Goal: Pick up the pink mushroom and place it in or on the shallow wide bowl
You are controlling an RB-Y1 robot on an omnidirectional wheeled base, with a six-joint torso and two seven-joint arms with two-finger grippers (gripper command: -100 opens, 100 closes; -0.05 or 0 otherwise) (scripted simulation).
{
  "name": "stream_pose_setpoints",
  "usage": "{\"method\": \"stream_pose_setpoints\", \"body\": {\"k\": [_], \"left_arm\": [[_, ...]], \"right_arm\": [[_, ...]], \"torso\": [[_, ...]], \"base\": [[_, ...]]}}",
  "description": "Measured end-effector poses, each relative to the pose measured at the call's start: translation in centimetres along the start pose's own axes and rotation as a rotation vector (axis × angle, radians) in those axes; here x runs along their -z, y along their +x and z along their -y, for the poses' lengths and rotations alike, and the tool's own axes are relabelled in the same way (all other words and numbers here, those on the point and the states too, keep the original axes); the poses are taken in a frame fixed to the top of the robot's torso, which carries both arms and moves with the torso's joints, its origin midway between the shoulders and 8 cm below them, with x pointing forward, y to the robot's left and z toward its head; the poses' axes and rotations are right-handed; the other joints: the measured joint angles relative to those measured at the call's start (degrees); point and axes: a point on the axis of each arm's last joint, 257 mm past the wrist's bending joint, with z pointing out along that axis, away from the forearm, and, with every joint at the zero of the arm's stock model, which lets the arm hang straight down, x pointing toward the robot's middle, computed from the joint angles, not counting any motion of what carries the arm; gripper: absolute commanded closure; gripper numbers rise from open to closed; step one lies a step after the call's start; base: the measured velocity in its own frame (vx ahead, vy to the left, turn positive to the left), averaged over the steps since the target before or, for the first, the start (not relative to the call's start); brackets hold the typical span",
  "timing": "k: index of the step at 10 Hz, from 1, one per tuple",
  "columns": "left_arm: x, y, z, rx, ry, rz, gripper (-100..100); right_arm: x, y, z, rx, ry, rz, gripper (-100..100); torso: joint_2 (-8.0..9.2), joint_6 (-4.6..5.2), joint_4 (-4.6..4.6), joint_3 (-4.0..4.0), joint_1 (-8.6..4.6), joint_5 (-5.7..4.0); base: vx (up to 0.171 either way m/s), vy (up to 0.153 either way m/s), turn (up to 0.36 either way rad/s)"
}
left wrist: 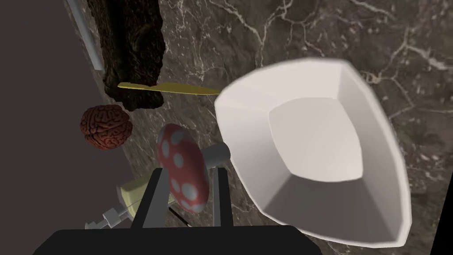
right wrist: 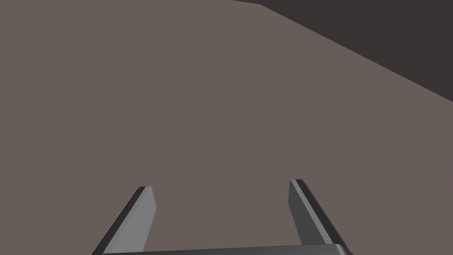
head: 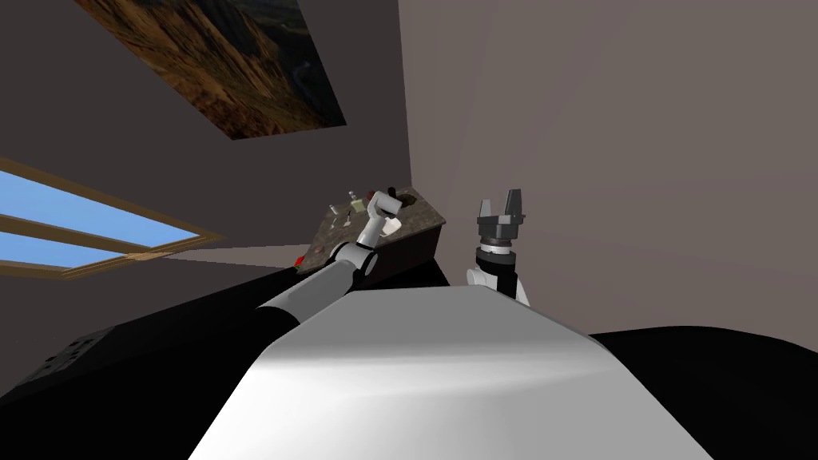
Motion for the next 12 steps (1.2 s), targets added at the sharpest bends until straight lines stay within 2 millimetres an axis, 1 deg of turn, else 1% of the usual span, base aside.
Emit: {"method": "stream_pose_setpoints", "body": {"k": [2, 4, 6, 9, 10, 11, 12], "left_arm": [[1.2, 0.7, 2.3, 0.015, 0.036, -0.010, 100], [3.0, 1.0, 4.2, 0.027, 0.072, -0.025, 100], [4.1, 1.4, 5.5, 0.036, 0.098, -0.036, 100], [5.9, 2.1, 7.2, 0.047, 0.127, -0.050, 100], [6.5, 2.1, 7.4, 0.049, 0.133, -0.053, 100], [6.8, 2.2, 7.3, 0.047, 0.128, -0.052, 100], [6.9, 2.2, 6.9, 0.044, 0.113, -0.047, 100]], "right_arm": [[0.0, 0.0, 0.0, 0.000, 0.000, 0.000, 0], [0.0, 0.0, 0.0, 0.000, 0.000, 0.000, 0], [0.0, 0.0, 0.0, 0.000, 0.000, 0.000, 0], [0.0, 0.0, 0.0, 0.000, 0.000, 0.000, 0], [0.0, 0.0, 0.0, 0.000, 0.000, 0.000, 0], [0.0, 0.0, 0.0, 0.000, 0.000, 0.000, 0], [0.0, 0.0, 0.0, 0.000, 0.000, 0.000, 0]], "torso": [[-0.08, 0.03, 0.00, -0.04, -0.14, -0.03], [-0.24, 0.02, -0.05, -0.13, -0.14, -0.02], [-0.20, 0.02, -0.07, -0.13, -0.09, 0.00], [-0.35, 0.02, -0.09, -0.20, -0.16, -0.01], [-0.42, 0.01, -0.11, -0.25, -0.20, -0.01], [-0.47, 0.01, -0.14, -0.29, -0.15, 0.00], [-0.65, 0.01, -0.18, -0.39, -0.21, -0.01]], "base": [[-0.086, 0.145, -0.004], [-0.065, 0.154, 0.000], [-0.085, 0.169, 0.000], [-0.037, 0.141, -0.005], [-0.015, 0.148, -0.004], [0.032, 0.128, -0.012], [0.123, 0.036, 0.006]]}}
